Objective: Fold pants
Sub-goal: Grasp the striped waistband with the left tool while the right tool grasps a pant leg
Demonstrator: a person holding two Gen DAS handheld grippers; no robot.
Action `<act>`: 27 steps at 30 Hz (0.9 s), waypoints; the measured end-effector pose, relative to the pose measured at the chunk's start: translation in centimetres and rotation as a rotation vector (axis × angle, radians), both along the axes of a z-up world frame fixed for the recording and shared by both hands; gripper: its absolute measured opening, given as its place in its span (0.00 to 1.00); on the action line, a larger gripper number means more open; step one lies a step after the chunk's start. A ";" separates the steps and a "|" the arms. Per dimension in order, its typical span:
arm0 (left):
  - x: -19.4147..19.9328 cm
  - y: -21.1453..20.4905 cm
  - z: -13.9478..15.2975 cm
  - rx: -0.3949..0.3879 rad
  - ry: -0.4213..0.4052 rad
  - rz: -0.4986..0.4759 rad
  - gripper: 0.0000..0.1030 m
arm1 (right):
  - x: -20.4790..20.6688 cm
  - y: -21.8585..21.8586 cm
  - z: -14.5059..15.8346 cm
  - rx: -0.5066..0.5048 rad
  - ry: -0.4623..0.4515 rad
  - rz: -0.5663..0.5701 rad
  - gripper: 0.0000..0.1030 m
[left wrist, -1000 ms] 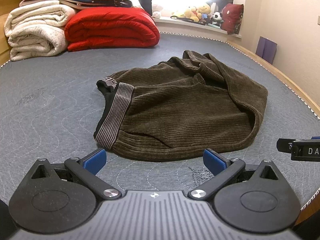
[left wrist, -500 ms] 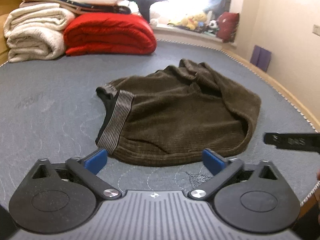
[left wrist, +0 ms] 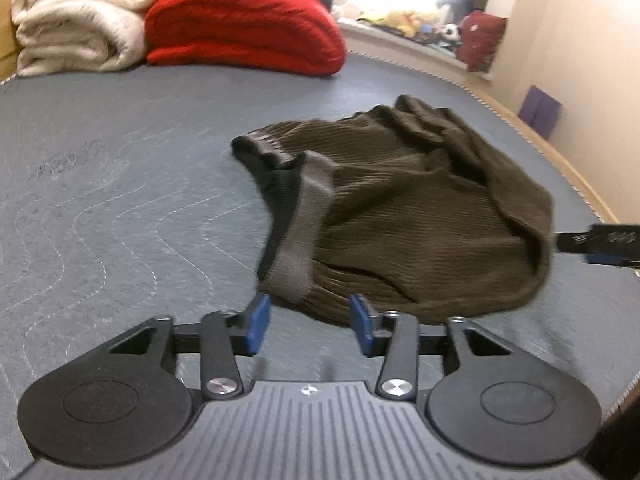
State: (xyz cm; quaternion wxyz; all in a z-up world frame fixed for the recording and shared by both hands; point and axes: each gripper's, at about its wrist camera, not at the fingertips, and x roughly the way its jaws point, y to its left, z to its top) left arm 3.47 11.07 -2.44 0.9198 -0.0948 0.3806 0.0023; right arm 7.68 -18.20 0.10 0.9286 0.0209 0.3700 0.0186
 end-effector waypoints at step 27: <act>16.5 3.0 -5.5 -0.152 0.139 -0.089 0.27 | 15.8 -8.8 -8.1 -0.173 0.243 -0.034 0.38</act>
